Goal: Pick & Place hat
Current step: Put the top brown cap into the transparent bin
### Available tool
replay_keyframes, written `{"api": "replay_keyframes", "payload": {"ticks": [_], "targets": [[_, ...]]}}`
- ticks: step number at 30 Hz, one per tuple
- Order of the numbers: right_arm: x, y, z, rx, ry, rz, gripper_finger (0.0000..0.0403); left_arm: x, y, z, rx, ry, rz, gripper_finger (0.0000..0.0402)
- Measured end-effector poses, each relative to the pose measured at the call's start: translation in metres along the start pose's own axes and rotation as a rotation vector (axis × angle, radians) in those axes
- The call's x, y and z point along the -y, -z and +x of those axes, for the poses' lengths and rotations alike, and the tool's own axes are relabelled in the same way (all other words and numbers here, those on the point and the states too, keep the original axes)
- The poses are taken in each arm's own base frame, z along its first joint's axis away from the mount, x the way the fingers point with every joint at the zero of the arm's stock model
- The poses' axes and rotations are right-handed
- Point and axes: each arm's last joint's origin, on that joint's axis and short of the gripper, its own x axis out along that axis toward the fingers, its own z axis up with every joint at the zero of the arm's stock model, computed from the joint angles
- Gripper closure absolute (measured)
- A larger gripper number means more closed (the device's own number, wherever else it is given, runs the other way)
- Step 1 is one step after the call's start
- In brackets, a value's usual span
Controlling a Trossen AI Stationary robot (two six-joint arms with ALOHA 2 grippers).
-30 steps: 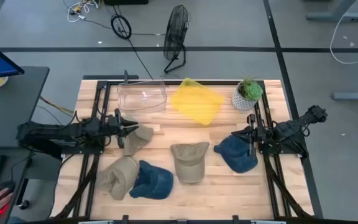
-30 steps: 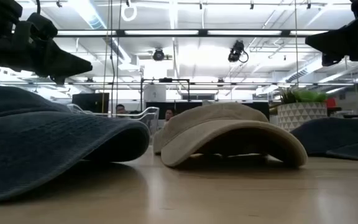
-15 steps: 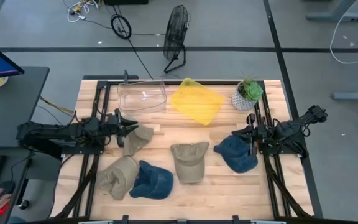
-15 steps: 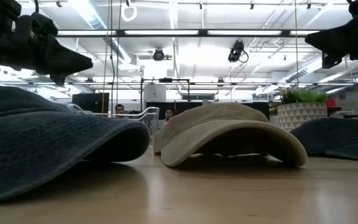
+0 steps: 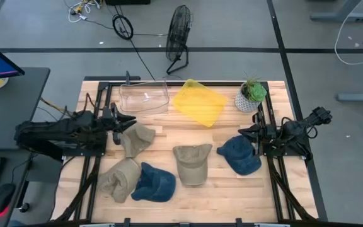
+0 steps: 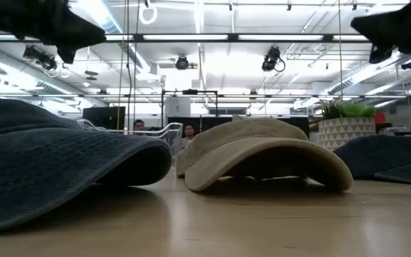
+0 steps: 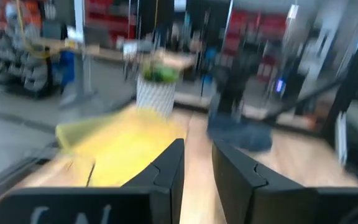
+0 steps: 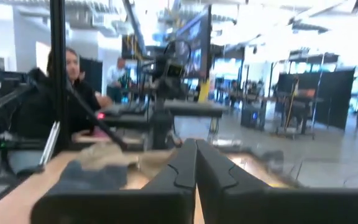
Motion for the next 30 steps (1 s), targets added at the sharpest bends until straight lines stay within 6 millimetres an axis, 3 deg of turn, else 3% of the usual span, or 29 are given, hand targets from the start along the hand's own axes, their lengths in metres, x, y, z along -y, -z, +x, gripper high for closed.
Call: {"api": "replay_keyframes", "payload": {"ticks": [6,13,19,24,30], "targets": [[0.001,-0.014,0.000,0.139,-0.019,-0.013,0.0328,0.003,-0.023,0.006,-0.213,-0.095,0.043,0.0309],[0.001,-0.021,0.003,0.193,-0.008,0.008,0.0253,0.008,-0.025,0.025,-0.369,-0.137,0.057,0.0229],[0.001,-0.044,0.012,0.183,-0.010,0.002,0.0220,0.006,-0.006,0.035,-0.546,-0.247,-0.057,0.0171],[-0.006,-0.055,0.027,0.108,-0.031,-0.045,0.0219,0.004,0.012,0.037,-0.726,-0.352,-0.115,0.0172],[-0.016,-0.045,0.039,0.012,-0.058,-0.105,0.0222,0.001,0.030,0.036,-0.906,-0.509,-0.141,0.0183]]}}
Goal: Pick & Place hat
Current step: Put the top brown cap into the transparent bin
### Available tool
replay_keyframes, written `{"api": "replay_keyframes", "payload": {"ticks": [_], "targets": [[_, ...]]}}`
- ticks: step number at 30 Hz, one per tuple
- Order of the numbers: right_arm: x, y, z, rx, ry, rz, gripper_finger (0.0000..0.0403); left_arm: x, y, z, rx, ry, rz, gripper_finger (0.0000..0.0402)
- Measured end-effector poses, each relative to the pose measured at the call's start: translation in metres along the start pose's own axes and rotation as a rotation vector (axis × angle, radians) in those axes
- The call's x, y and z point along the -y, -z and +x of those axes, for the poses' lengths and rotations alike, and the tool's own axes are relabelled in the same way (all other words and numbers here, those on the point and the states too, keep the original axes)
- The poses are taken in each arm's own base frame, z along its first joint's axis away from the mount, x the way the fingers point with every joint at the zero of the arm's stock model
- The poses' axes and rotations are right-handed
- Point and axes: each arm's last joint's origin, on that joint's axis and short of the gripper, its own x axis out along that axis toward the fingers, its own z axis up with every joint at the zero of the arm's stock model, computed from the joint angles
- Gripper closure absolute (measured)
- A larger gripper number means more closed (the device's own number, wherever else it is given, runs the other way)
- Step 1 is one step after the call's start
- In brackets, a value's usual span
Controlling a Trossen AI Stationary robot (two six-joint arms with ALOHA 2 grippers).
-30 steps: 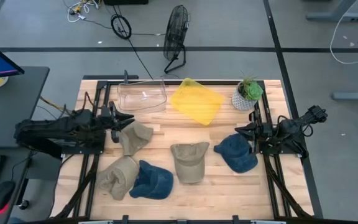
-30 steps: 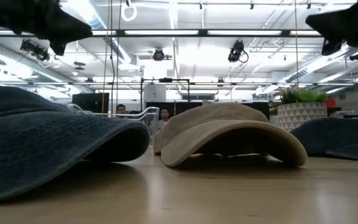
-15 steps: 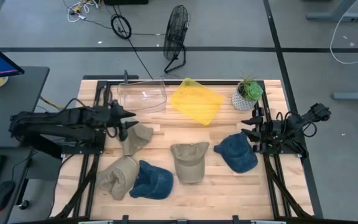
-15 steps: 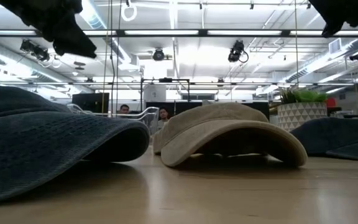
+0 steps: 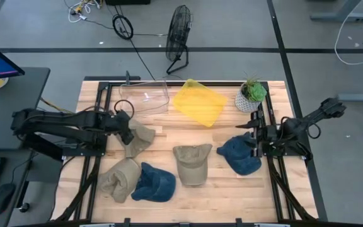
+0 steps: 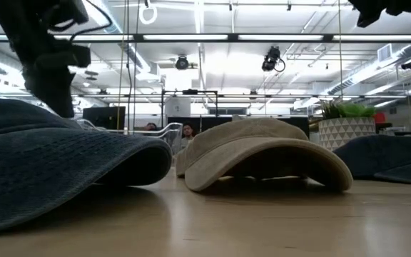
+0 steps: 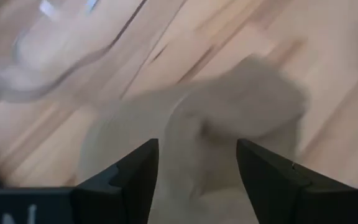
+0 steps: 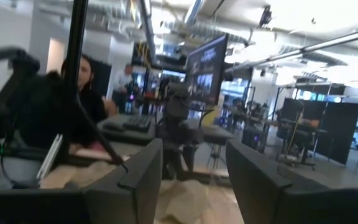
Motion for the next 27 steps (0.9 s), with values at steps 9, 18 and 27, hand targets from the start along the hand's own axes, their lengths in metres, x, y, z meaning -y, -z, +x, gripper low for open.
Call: {"api": "replay_keyframes", "payload": {"ticks": [9,18,27], "targets": [[-0.008,0.010,0.008,-0.071,-0.021,-0.005,0.0222,0.013,0.004,0.018,-0.083,-0.098,-0.001,0.0188],[-0.009,0.012,0.009,-0.093,-0.028,-0.017,0.0222,0.027,0.010,0.040,-0.153,-0.219,-0.022,0.0194],[-0.010,0.016,0.008,-0.123,-0.038,-0.034,0.0222,0.038,0.014,0.054,-0.177,-0.252,-0.055,0.0370]]}}
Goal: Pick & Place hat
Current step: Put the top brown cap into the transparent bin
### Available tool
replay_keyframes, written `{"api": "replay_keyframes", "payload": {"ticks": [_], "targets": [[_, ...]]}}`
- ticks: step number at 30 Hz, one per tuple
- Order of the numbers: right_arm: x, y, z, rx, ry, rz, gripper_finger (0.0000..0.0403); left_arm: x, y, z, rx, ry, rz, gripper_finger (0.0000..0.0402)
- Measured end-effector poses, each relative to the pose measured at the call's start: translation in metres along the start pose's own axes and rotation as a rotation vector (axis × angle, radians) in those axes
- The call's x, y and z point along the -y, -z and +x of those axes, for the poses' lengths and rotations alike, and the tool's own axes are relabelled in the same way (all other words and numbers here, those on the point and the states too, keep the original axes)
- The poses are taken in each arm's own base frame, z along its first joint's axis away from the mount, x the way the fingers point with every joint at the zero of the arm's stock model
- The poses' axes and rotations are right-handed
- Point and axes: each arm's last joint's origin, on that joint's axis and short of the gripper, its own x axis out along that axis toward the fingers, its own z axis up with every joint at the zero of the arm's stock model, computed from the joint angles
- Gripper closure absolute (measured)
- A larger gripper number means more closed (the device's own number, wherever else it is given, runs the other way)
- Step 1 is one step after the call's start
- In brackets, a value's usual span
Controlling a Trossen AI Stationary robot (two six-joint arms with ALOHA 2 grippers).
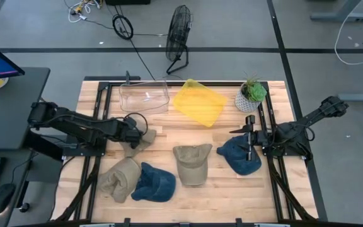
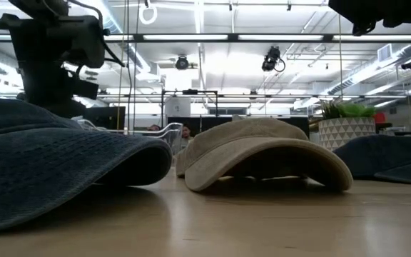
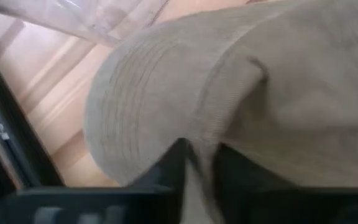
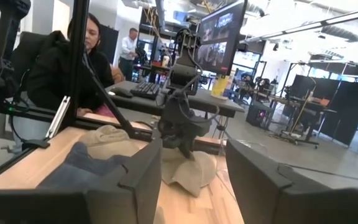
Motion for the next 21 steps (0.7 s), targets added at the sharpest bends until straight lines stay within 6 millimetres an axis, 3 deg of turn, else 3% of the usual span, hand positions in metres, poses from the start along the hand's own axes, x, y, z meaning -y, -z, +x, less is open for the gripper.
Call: {"api": "replay_keyframes", "payload": {"ticks": [5,12,17,21], "targets": [[0.000,0.001,0.000,-0.007,-0.002,0.013,0.0222,0.006,0.004,-0.015,0.011,0.067,-0.084,0.0385],[-0.001,0.002,0.000,-0.017,-0.005,0.043,0.0222,0.017,-0.005,-0.074,0.124,0.086,-0.077,0.0393],[-0.001,0.002,0.000,-0.018,-0.005,0.043,0.0222,0.016,-0.025,-0.119,0.334,0.086,-0.109,0.0391],[-0.001,0.002,0.000,-0.019,-0.005,0.042,0.0222,0.007,-0.052,-0.130,0.465,0.036,-0.224,0.0393]]}}
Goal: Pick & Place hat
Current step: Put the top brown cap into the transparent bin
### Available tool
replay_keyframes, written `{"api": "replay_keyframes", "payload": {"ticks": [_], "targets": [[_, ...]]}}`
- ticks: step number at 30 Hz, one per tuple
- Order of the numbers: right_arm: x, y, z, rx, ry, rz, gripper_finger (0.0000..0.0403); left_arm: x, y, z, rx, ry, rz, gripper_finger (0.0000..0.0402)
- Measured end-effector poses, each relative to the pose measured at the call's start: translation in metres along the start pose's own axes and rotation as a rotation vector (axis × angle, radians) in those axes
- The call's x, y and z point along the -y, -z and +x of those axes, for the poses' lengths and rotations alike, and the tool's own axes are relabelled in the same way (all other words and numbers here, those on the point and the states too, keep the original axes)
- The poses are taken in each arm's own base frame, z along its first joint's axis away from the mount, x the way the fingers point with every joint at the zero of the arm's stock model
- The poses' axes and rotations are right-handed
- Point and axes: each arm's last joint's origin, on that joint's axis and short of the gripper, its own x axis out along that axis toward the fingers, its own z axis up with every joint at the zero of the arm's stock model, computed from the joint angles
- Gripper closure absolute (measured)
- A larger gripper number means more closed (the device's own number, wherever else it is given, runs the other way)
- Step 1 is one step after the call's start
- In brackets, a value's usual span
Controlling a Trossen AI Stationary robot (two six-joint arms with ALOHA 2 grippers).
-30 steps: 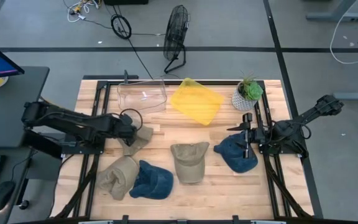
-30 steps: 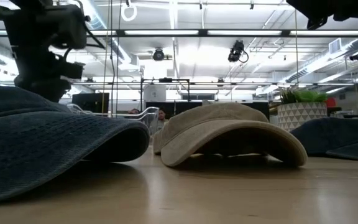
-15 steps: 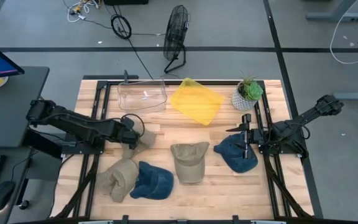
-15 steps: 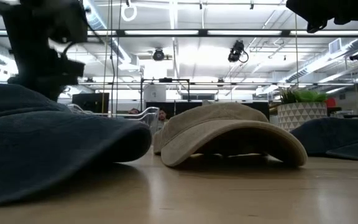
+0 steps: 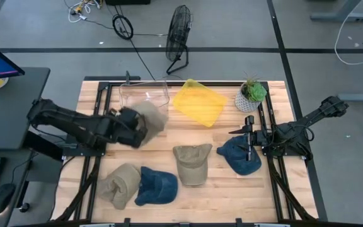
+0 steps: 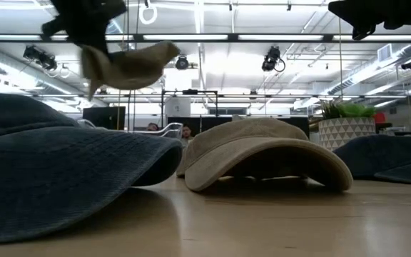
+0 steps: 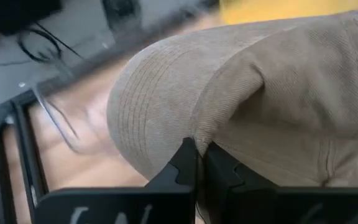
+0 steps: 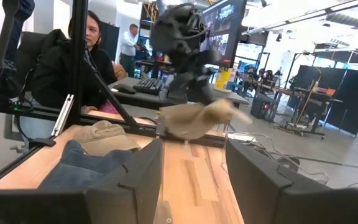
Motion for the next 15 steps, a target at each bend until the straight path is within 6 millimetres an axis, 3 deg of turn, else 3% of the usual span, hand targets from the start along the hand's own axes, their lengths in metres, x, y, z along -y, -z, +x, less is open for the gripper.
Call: {"api": "replay_keyframes", "payload": {"ticks": [5,9,15], "targets": [[0.000,0.000,0.000,0.000,0.000,0.000,0.0222,-0.013,-0.030,0.034,0.034,-0.112,-0.185,0.0383],[0.000,0.000,0.000,0.000,0.000,0.004,0.0222,-0.026,-0.047,0.066,0.093,-0.166,-0.476,0.0381],[0.000,0.001,0.000,-0.011,-0.003,0.022,0.0222,-0.036,-0.047,0.097,0.121,-0.155,-0.667,0.0380]]}}
